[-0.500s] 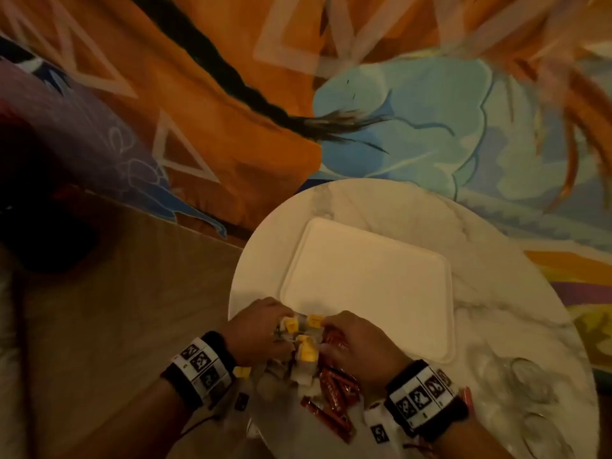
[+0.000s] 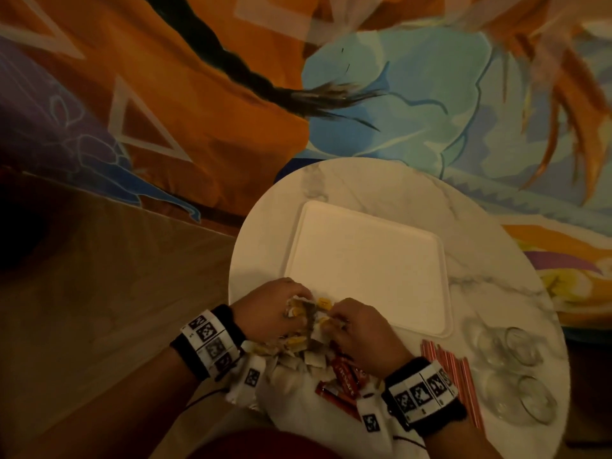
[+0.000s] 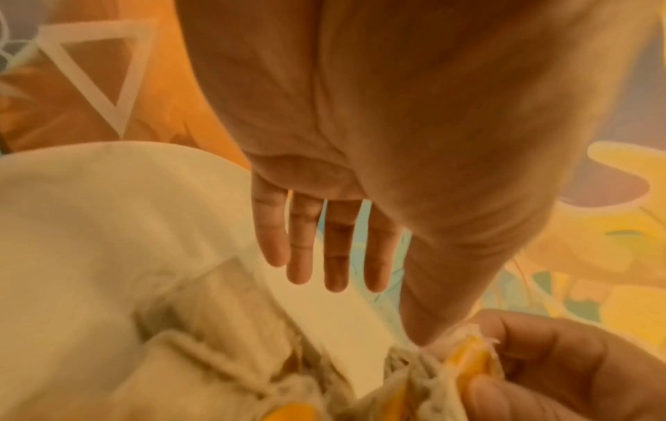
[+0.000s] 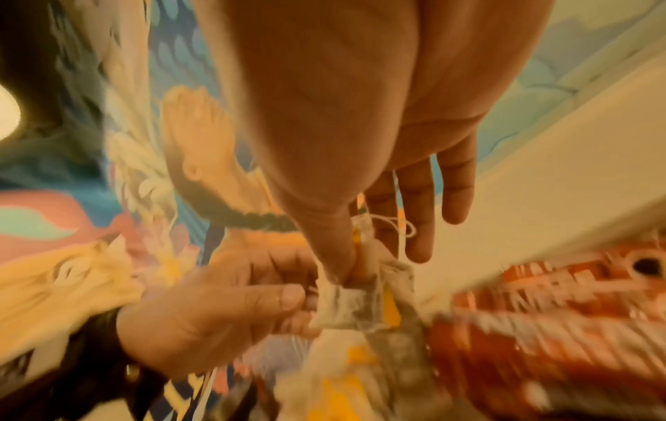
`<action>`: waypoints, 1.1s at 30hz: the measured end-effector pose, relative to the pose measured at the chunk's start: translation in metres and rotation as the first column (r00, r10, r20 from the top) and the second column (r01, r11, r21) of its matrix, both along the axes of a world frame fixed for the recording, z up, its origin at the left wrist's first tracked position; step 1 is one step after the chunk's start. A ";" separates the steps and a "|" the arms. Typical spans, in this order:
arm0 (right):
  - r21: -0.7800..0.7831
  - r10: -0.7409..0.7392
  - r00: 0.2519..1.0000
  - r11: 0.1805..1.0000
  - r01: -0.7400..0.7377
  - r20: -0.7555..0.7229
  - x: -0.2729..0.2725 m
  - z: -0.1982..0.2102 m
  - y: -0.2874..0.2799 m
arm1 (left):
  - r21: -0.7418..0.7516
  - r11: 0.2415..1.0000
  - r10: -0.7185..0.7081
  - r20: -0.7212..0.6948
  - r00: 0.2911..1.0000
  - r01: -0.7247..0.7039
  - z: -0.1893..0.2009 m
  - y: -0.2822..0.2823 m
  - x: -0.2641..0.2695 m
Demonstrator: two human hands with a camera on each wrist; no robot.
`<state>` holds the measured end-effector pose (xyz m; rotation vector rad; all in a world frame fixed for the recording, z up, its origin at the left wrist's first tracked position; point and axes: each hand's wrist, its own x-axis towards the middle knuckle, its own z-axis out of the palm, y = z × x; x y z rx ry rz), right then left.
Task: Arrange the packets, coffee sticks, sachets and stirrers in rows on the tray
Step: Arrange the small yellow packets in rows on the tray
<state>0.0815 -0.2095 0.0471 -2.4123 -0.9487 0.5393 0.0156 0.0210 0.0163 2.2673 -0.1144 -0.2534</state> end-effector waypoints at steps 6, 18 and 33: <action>0.244 -0.123 0.984 0.958 0.151 -0.129 0.002 0.051 -0.009 | -0.338 0.941 0.005 -0.099 0.995 -0.038 0.022 0.005 0.020; 0.399 -0.179 0.902 0.851 0.342 -0.393 0.017 0.040 0.004 | -0.800 0.557 -0.198 -0.388 0.900 -0.223 0.040 -0.026 0.039; 0.369 -0.325 0.759 0.723 0.584 -0.564 0.043 -0.004 0.026 | -0.716 0.466 0.238 -0.464 0.853 -0.519 0.013 -0.026 0.070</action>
